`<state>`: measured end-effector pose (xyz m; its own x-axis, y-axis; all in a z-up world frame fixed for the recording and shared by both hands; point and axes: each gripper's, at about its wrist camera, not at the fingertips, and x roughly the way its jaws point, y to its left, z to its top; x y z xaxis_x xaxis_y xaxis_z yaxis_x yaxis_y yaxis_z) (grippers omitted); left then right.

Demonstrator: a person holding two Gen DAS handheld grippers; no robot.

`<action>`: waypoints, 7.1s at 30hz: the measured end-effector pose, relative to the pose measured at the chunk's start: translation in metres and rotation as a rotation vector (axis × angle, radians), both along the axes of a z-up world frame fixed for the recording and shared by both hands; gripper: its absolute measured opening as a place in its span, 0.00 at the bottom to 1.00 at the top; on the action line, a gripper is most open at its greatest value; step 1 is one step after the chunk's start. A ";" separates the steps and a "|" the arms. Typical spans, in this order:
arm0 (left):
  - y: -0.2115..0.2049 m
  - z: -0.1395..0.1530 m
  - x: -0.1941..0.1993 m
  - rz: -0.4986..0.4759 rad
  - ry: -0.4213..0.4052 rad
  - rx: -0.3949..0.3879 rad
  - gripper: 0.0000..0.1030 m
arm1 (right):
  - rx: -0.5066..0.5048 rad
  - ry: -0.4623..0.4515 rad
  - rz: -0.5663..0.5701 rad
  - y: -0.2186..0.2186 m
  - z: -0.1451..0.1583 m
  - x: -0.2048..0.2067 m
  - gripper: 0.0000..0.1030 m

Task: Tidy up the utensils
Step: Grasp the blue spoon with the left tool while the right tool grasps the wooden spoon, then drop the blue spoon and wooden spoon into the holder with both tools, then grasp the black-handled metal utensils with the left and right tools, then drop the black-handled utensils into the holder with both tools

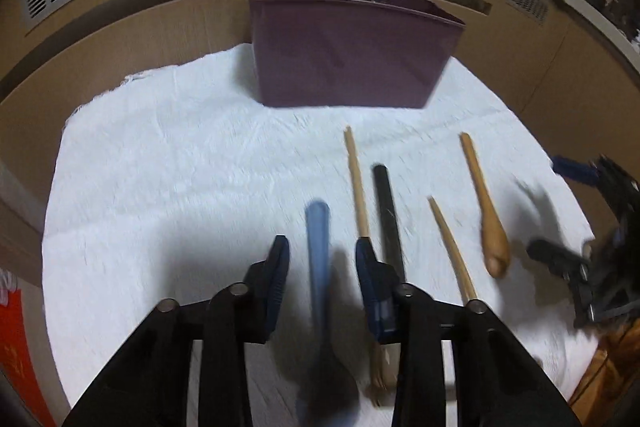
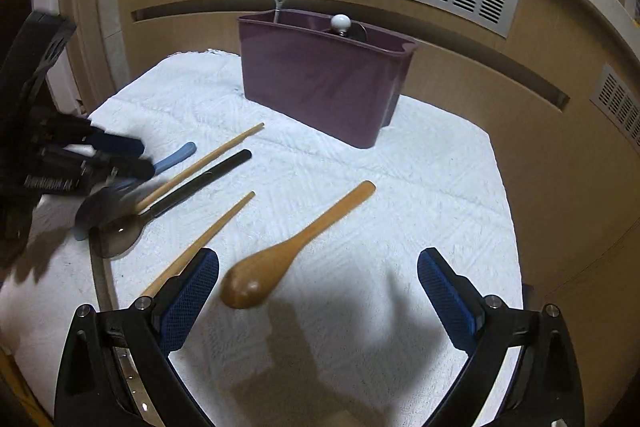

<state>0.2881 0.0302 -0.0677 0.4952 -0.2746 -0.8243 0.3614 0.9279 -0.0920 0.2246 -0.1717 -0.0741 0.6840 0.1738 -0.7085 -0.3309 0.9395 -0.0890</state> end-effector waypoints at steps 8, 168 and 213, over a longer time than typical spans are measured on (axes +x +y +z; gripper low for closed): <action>-0.024 -0.018 0.036 -0.030 0.081 0.091 0.26 | 0.033 0.010 -0.011 -0.010 -0.009 -0.001 0.95; 0.020 0.026 -0.094 0.035 -0.141 -0.094 0.84 | 0.250 0.072 0.203 0.022 0.069 0.006 0.11; -0.024 0.032 -0.076 0.072 -0.121 -0.168 0.12 | 0.328 0.099 0.104 -0.019 0.034 -0.013 0.11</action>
